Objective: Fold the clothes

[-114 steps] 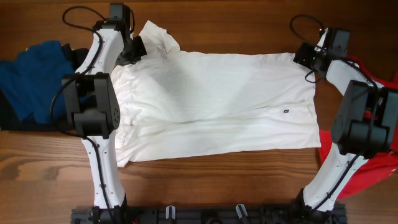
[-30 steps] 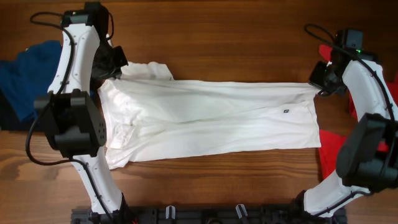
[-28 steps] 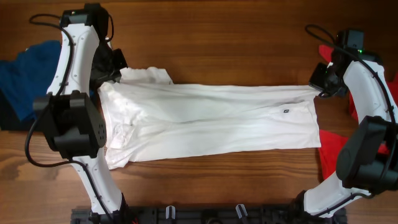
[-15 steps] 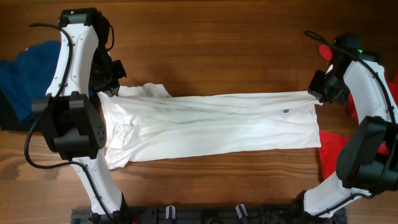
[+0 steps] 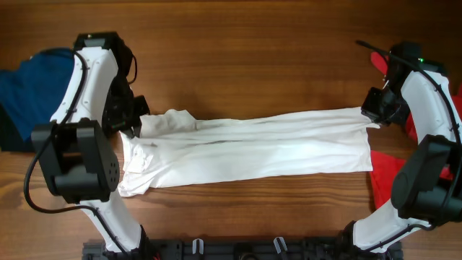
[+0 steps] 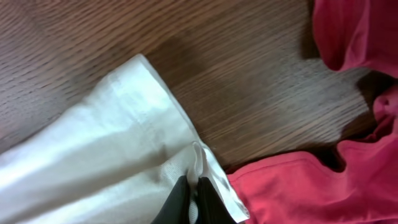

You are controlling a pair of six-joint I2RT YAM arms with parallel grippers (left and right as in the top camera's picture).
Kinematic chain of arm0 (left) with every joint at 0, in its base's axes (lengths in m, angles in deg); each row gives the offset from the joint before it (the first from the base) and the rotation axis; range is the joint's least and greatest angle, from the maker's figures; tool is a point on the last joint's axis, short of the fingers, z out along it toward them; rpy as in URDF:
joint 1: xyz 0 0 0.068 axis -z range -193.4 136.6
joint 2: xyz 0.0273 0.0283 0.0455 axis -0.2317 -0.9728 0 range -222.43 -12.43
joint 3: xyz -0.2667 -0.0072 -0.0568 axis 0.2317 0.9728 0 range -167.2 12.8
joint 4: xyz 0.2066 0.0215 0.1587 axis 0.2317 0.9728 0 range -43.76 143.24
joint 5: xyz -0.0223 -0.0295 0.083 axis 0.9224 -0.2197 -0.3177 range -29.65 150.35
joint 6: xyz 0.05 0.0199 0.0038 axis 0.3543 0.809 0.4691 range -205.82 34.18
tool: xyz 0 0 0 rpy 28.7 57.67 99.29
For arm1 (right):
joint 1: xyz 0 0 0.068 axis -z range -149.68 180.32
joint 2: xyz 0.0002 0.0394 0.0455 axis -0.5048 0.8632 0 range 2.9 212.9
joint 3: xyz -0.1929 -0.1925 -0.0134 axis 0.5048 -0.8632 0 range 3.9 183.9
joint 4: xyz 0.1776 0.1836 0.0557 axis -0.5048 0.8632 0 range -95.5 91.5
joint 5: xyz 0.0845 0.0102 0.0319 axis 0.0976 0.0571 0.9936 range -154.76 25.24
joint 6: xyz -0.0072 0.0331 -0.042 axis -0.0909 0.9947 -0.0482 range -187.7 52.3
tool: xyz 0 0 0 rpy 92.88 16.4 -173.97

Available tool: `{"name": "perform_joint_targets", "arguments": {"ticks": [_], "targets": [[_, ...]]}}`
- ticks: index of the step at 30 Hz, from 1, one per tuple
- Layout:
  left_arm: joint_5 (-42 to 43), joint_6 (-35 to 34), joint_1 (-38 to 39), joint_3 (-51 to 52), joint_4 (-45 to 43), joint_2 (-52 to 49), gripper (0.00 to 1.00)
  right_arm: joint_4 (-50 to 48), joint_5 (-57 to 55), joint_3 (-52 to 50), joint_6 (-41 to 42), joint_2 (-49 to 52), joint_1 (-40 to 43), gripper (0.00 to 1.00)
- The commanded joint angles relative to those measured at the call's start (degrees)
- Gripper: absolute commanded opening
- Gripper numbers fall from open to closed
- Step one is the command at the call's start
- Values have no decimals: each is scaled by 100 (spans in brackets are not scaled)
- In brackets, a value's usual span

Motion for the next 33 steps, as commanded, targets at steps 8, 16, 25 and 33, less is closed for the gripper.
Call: {"name": "perform_joint_targets", "arguments": {"ticks": [8, 16, 25, 33], "targets": [[66, -55, 251, 815, -140, 313, 4, 321, 142, -57, -186, -136, 66, 4], [-57, -61, 273, 1182, -258, 313, 4, 627, 140, -59, -337, -136, 66, 4], [-297, -334, 284, 1185, -247, 313, 4, 608, 96, -358, -378, -136, 66, 4], [-302, -330, 284, 1185, -254, 313, 30, 643, 96, -358, -378, -136, 66, 4]]}}
